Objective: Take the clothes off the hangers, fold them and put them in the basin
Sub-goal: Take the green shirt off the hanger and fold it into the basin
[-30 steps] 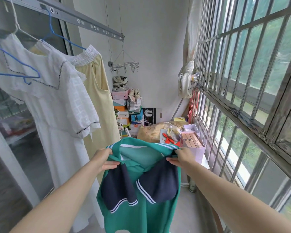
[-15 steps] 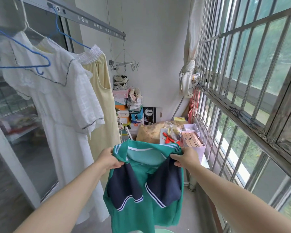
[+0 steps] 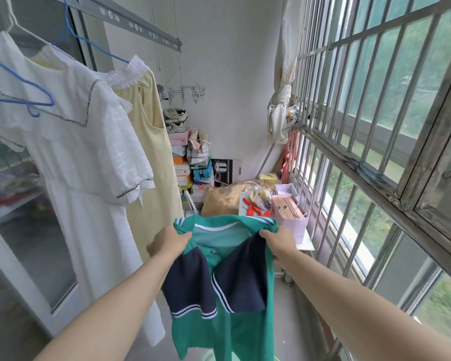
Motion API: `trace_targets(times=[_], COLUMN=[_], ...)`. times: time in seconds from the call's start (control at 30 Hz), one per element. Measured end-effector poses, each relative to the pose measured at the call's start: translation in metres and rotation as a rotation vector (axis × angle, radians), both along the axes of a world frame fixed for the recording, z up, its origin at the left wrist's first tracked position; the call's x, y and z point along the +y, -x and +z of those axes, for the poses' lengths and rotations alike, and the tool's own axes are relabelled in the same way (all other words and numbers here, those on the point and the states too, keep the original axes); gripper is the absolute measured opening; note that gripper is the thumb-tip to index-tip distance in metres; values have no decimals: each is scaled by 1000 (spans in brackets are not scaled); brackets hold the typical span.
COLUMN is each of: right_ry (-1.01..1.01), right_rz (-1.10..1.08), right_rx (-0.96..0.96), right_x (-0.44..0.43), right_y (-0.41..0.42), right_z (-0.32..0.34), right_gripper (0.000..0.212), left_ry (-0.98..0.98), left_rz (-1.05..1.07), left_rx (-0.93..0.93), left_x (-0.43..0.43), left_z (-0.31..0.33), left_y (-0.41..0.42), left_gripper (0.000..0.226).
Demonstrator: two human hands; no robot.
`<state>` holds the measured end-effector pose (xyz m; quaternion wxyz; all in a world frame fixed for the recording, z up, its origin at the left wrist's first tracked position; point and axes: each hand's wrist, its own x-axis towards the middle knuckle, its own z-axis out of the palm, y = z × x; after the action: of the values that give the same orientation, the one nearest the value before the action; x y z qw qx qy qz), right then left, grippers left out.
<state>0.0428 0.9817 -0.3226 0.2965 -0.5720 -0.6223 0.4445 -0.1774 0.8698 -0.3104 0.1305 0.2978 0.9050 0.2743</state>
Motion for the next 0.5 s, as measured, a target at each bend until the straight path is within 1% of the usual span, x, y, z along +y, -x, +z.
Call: trace_targets(times=[0.1,0.17,0.3,0.43,0.5], right_ry=[-3,14,106,163,165], right_rz=[20,12,-58,-91,-87], right_rx=[8,34,167,241,249], right_x=[-3,-4,-9,-17,-23], right_y=[5,7,9,16,22], right_z=[1,1,-3,-5,-7], right_gripper=[8,8,6,20,22], left_ry=[-194,-269,-315,-369,-411], left_rz=[3,54,176,237,259], left_rx=[-175,-250,-381,-498,-558], left_x=[2,2,8,15,19], left_z=[-7,-11,-18,-22,-23], left_y=[-3,-6,-13,-22,-31], left_gripper=[22,21,24,27,27])
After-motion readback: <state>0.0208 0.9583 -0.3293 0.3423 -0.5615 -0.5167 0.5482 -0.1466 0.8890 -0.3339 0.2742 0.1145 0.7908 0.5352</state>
